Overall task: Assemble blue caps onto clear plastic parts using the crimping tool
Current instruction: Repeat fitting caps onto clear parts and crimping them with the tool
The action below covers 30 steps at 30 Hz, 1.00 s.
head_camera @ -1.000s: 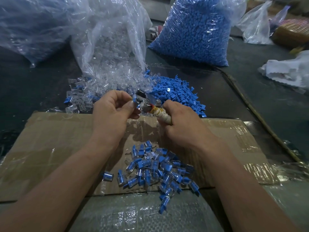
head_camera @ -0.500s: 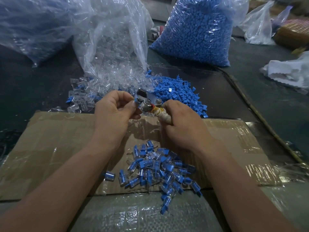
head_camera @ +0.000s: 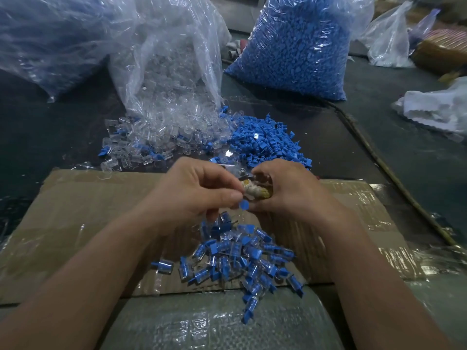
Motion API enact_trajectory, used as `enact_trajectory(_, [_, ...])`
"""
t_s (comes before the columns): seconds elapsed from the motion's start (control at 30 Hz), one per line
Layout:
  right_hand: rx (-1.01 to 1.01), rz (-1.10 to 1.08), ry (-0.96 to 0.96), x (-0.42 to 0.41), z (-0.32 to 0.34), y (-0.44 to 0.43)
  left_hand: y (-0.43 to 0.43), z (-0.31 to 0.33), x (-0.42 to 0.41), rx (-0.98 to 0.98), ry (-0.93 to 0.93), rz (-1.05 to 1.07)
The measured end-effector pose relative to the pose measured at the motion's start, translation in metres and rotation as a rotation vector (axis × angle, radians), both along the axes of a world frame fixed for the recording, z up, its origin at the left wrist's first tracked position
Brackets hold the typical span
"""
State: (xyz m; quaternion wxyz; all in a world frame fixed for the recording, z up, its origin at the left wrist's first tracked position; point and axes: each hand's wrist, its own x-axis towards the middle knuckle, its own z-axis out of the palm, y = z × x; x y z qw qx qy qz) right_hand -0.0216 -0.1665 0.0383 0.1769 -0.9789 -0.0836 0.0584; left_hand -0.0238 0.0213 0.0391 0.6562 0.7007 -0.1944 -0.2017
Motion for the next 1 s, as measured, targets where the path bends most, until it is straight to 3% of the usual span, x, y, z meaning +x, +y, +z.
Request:
enact_trajectory(0.17, [-0.006, -0.007, 0.078, -0.001, 0.004, 0.004, 0.003, -0.004, 0.003, 0.069, -0.041, -0.267])
enact_trajectory(0.27, [-0.038, 0.006, 0.100, -0.003, 0.005, 0.004, 0.004, -0.005, 0.002, 0.085, -0.073, -0.316])
enact_trajectory(0.37, [-0.023, 0.039, 0.155, -0.006, 0.007, 0.002, 0.003, -0.002, -0.001, -0.037, -0.016, -0.139])
enact_trajectory(0.5, [0.002, 0.052, 0.204, -0.005, 0.011, -0.003, -0.001, -0.001, 0.002, -0.110, -0.003, 0.337])
enact_trajectory(0.57, [-0.009, 0.065, 0.196, -0.005, 0.011, -0.005, -0.004, -0.006, 0.008, 0.059, -0.156, 0.521])
enact_trajectory(0.67, [0.004, 0.058, 0.182, -0.004, 0.012, -0.005, -0.006, -0.012, 0.015, 0.249, -0.309, 0.592])
enact_trajectory(0.83, [0.031, 0.044, 0.139, -0.003, 0.009, -0.004, -0.001, -0.029, 0.026, 0.603, -0.485, 0.369])
enact_trajectory(1.0, [0.046, 0.035, 0.099, -0.002, 0.008, -0.002, 0.000, -0.038, 0.032, 0.716, -0.515, 0.227])
